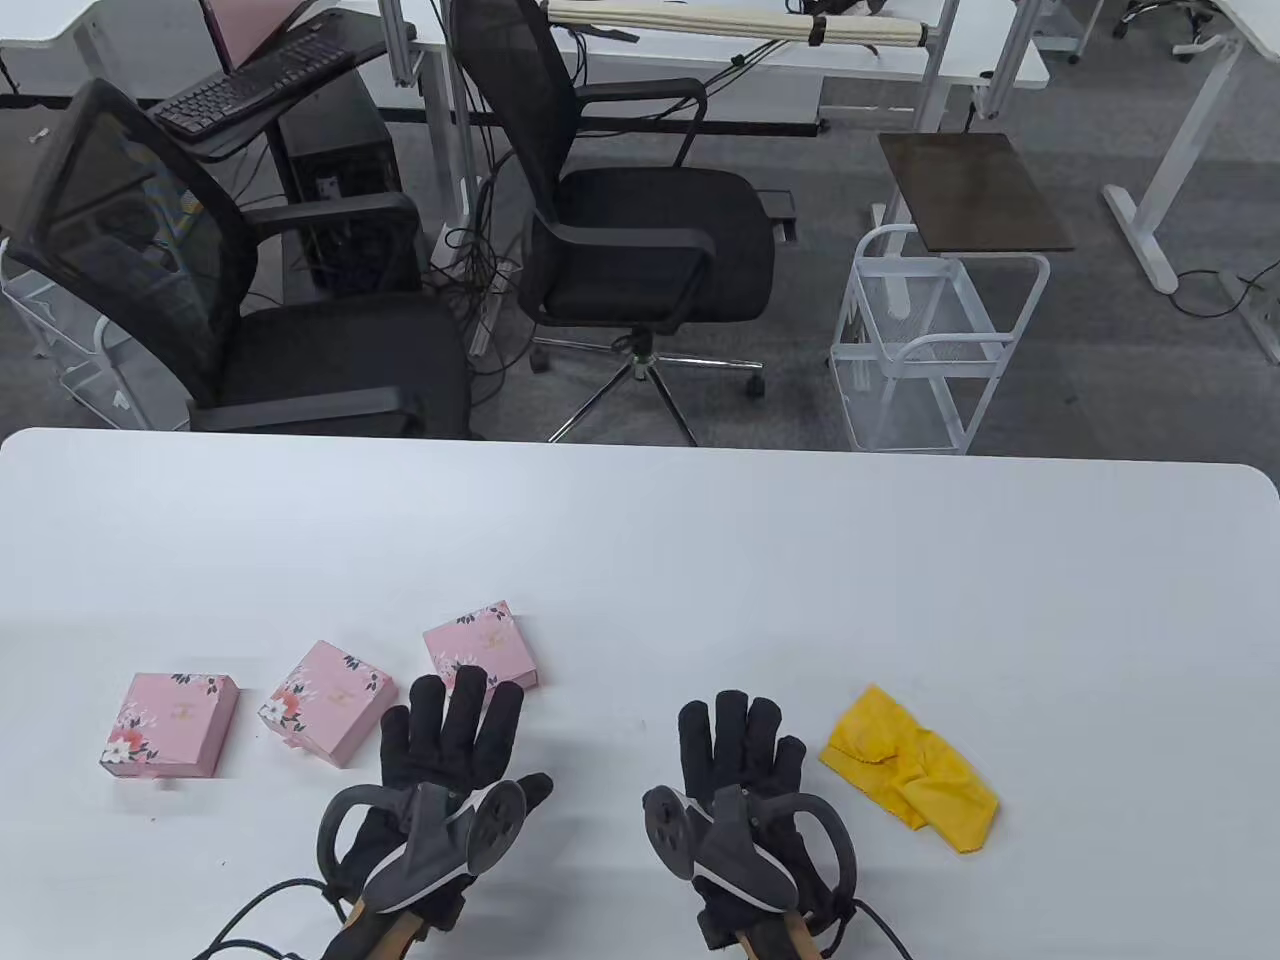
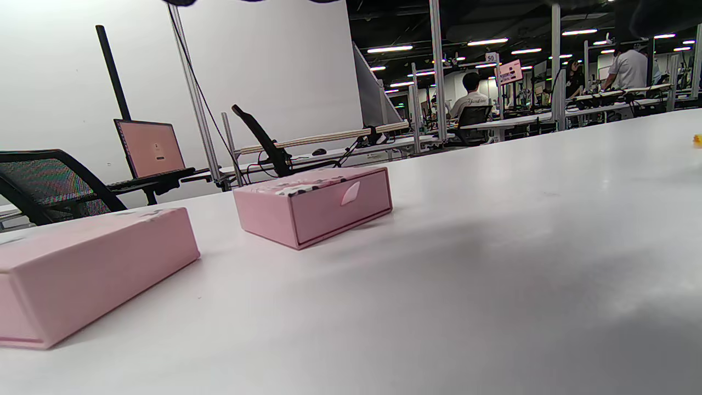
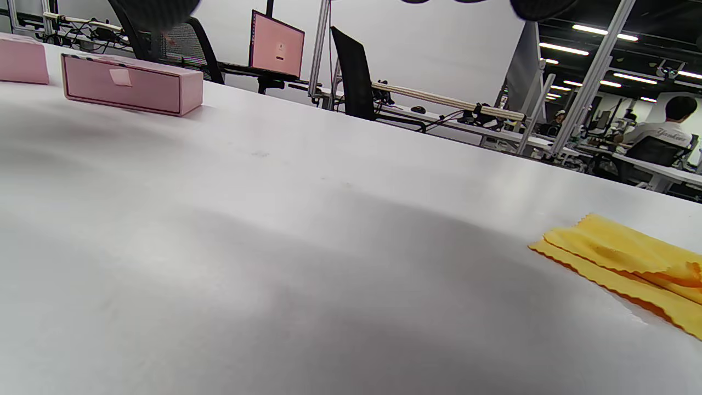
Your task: Dust necklace
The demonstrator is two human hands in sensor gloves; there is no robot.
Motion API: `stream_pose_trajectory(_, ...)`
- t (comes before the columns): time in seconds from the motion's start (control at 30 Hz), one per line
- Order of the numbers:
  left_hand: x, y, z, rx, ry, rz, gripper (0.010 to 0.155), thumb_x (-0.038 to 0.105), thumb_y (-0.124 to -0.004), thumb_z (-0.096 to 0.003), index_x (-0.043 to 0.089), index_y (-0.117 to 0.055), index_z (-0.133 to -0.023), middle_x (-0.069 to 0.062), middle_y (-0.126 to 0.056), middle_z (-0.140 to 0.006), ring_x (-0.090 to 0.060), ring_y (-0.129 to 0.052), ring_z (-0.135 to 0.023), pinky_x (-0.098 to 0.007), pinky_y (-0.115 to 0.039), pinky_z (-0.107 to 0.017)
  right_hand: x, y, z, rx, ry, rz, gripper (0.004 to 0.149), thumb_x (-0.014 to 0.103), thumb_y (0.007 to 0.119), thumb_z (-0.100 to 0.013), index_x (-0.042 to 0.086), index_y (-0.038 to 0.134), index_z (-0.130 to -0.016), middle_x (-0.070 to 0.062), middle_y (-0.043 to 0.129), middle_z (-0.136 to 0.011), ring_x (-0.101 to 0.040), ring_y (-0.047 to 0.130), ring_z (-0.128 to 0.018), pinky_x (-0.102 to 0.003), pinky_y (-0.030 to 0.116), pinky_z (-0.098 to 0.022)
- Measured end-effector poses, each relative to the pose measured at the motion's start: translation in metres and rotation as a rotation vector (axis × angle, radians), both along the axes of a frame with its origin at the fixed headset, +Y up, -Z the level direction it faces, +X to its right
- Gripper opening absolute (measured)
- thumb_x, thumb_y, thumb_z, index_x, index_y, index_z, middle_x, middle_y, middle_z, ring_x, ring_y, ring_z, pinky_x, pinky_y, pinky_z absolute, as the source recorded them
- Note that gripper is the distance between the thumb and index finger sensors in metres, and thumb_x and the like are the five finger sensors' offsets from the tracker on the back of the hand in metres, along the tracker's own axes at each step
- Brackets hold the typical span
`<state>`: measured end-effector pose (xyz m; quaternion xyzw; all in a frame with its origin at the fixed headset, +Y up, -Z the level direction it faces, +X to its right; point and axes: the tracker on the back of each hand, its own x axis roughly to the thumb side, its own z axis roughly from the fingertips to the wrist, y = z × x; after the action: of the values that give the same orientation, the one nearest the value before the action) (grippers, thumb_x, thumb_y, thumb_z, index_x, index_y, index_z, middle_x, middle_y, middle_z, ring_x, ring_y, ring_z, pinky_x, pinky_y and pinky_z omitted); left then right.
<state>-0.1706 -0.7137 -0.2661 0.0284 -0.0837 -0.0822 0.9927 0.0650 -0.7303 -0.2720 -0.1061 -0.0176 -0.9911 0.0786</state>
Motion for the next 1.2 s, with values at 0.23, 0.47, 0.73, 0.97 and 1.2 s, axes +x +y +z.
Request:
stream_pose_trajectory(0.23, -0.001, 0.000, 0.000, 0.003, -0.001, 0.008, 0.083, 0.073, -0.050, -0.0556, 0.029, -0.019, -0.119, -0.010, -0.022, -0.130, -0.048, -0.029, -0.113, -0.067, -0.040, -0.080, 0.001, 0.000, 0.000, 0.003, -0.002, -0.007, 0.082, 0.057, 0.054, -0.065, 0.006, 0.018, -0.119, -0.036, 0.012, -0.119, -0.066, 0.021, -0.103, -0.075, 0.034, -0.074)
stream_pose_trajectory(0.47, -0.010, 0.002, -0.013, -0.044, 0.015, -0.017, 0.083, 0.073, -0.054, -0.0547, 0.031, -0.024, -0.120, -0.008, -0.027, -0.130, -0.042, -0.029, -0.116, -0.065, -0.039, -0.081, 0.004, -0.001, 0.000, -0.001, -0.004, -0.032, 0.082, 0.057, 0.054, -0.065, 0.006, 0.020, -0.119, -0.036, 0.014, -0.120, -0.065, 0.022, -0.103, -0.075, 0.034, -0.074)
stream_pose_trajectory(0.73, -0.024, 0.007, -0.071, -0.236, 0.108, -0.070, 0.090, 0.072, -0.065, -0.0506, 0.029, -0.025, -0.119, -0.007, -0.029, -0.130, -0.038, -0.031, -0.117, -0.062, -0.038, -0.084, 0.009, 0.000, -0.001, 0.003, -0.012, -0.062, 0.082, 0.056, 0.054, -0.065, 0.005, 0.020, -0.119, -0.036, 0.016, -0.120, -0.065, 0.024, -0.104, -0.075, 0.035, -0.074)
stream_pose_trajectory(0.97, -0.027, -0.001, -0.124, -0.423, 0.163, -0.075, 0.100, 0.071, -0.071, -0.0476, 0.024, -0.018, -0.118, -0.010, -0.022, -0.129, -0.039, -0.025, -0.117, -0.062, -0.033, -0.084, 0.014, -0.003, -0.003, -0.025, -0.026, -0.079, 0.081, 0.056, 0.054, -0.065, 0.006, 0.022, -0.119, -0.035, 0.019, -0.120, -0.065, 0.024, -0.104, -0.075, 0.036, -0.074)
stream_pose_trajectory(1.2, -0.023, -0.025, -0.159, -0.564, 0.221, -0.135, 0.110, 0.071, -0.077, -0.0440, 0.019, -0.012, -0.116, -0.013, -0.018, -0.128, -0.039, -0.021, -0.117, -0.065, -0.028, -0.083, 0.016, -0.002, -0.004, -0.027, -0.032, -0.093, 0.080, 0.056, 0.055, -0.065, 0.006, 0.023, -0.119, -0.035, 0.020, -0.120, -0.065, 0.026, -0.104, -0.075, 0.036, -0.074)
